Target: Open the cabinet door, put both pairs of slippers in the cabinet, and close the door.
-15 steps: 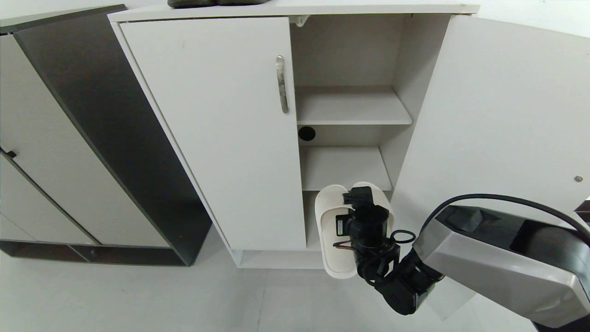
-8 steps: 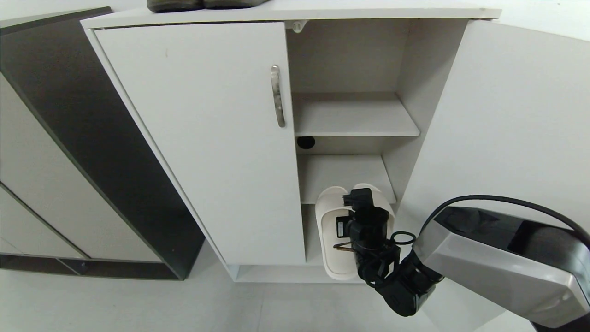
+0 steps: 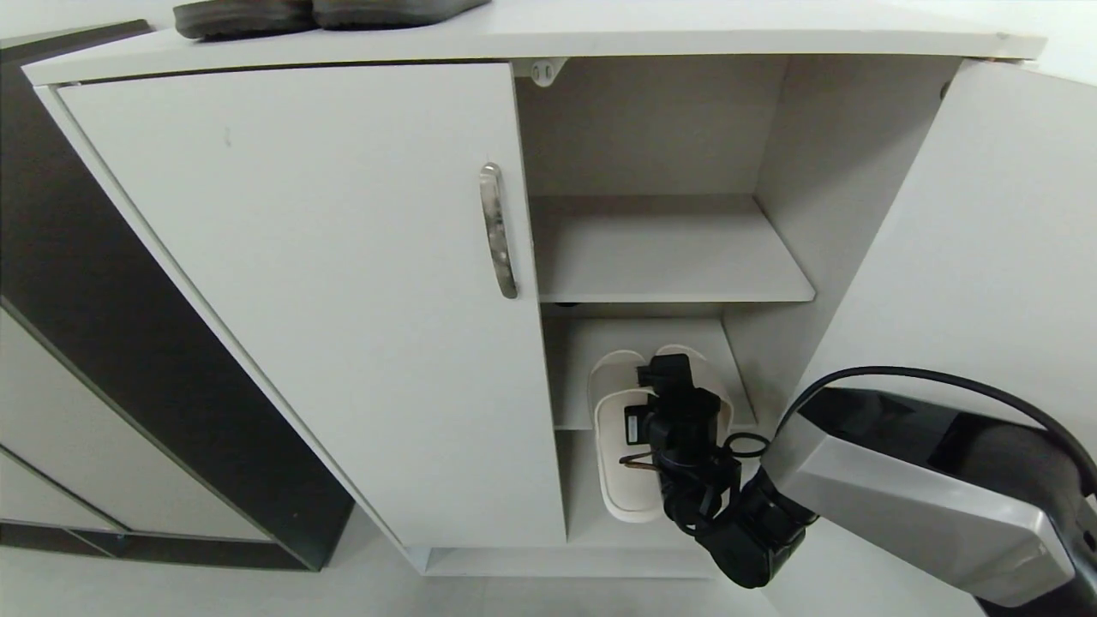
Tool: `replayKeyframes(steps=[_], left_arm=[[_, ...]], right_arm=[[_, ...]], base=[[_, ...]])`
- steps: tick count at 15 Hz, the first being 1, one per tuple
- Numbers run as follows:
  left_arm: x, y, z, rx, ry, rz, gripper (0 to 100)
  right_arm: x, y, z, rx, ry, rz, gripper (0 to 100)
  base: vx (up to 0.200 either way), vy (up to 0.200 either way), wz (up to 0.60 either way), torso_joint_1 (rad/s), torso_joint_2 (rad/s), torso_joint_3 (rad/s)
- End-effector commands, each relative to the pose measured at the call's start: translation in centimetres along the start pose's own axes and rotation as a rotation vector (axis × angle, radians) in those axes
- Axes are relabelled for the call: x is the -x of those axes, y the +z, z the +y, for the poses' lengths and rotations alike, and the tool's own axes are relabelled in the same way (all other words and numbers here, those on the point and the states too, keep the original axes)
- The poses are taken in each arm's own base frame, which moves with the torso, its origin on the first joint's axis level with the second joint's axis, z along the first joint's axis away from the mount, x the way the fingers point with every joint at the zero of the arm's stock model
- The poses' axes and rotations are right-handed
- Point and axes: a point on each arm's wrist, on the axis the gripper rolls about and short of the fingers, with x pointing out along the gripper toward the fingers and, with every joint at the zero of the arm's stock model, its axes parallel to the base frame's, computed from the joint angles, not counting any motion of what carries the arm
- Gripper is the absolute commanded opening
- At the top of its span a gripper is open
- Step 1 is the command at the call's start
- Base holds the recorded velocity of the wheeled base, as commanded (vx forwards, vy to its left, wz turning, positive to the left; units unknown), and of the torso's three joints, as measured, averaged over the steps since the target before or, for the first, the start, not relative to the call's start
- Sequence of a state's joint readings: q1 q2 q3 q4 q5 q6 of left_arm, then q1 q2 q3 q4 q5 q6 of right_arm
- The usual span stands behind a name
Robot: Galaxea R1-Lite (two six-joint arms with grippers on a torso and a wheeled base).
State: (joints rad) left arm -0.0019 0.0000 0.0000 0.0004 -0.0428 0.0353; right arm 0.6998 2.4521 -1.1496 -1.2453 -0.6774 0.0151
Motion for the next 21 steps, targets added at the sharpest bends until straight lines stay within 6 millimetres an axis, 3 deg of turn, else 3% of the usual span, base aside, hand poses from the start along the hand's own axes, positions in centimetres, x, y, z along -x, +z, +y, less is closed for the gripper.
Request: replayKeyframes(steps=[1,11,21], left_arm=[[0.0,0.0,0.0,0.0,0.0,0.001,0],[0.0,0.0,0.0,0.003,0.002,0.001,0],[0.0,0.0,0.0,0.003,0.002,0.001,0]], right_arm=[[-1.2,-0.7,0.1,-0.004,-0.011,-0.006,0],[-8.0,2.6,0.1,-0.028,-0.059,-0.028,0],[-9.9,1.6,-0.6,-0.024,-0.089,-0.021,0]], base=[[0.0,0.0,0.0,0.0,0.0,0.0],[0.0,0.0,0.0,0.0,0.0,0.0],[0.0,0.0,0.0,0.0,0.0,0.0]])
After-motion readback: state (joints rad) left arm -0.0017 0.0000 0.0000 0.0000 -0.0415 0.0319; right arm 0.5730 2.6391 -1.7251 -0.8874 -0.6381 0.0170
